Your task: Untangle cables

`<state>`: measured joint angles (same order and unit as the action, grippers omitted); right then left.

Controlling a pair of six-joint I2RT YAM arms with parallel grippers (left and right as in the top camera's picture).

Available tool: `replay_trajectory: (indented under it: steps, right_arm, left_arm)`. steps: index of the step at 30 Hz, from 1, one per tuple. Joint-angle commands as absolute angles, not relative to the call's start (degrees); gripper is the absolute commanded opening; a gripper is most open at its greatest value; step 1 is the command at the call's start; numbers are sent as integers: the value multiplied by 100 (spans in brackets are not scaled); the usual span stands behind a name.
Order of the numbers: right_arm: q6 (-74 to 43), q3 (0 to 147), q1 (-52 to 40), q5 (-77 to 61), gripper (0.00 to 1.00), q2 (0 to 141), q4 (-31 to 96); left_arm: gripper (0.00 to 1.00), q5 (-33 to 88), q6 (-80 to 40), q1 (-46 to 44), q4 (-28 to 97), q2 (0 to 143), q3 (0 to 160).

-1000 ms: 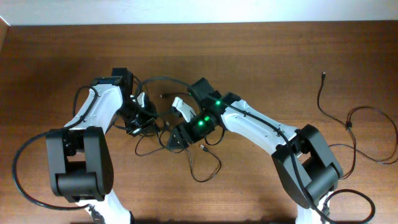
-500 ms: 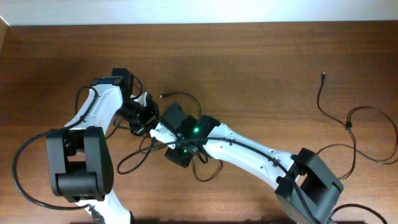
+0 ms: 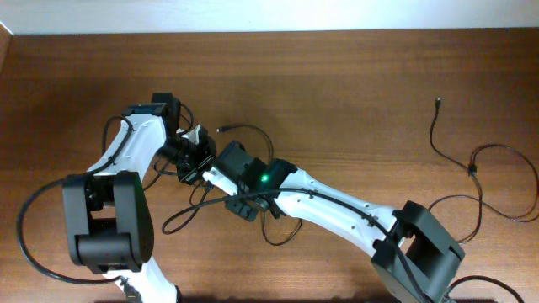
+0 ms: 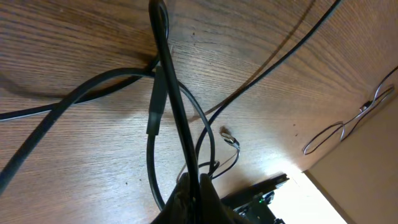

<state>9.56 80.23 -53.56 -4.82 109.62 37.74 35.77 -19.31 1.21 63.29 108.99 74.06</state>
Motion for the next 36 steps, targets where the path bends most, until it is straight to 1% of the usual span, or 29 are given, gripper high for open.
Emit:
replay_trajectory:
  steps: [1,5,8,10,12,14,16,19,22,24,26,31,36]
  right_arm:
    - [961,7937,-5363,-421,33,11010,3745]
    - [961,7870,-5360,-414,31,11010,3704]
    - [961,7723,-5360,-156,30,11013,3693]
    - [958,7627,-5356,-80,21,11010,3621]
    - [884,7629,-5356,-78,4,11010,3592]
    - [681,7712,-5356,-152,4,10991,3612]
    - [681,7924,-5321,-451,4,10871,3802]
    - [676,8160,-5107,-1302,4,10580,3955]
    - [676,8305,-4611,-3109,4,10320,4160]
    - [679,8322,-4287,-3938,4,10103,4298]
    - [676,8322,-3881,-4475,4,9876,4416]
    - [661,8296,-3033,-4414,4,9826,5328]
    - [657,8289,-2842,-3538,4,9839,6016]
  left_arm:
    - [0,3804,-1988,130,6355,10997,7376]
    - [0,3822,-1988,130,6372,10997,7376]
    - [0,3820,-1986,130,6375,10997,7376]
    - [0,3820,-1988,130,6370,10997,7376]
    - [0,3820,-1986,130,6370,10997,7376]
    - [0,3769,-1988,130,6344,10997,7376]
    - [0,3470,-1988,130,6263,10997,7376]
    - [0,2895,-1990,130,6215,10997,7376]
    - [0,2541,-1990,130,6217,10997,7376]
    - [0,2543,-1992,130,6191,10997,7376]
    - [0,2547,-1990,130,6158,10997,7376]
    - [0,2700,-1984,130,6182,10997,7376]
    - [0,3765,-1962,130,6173,10997,7376]
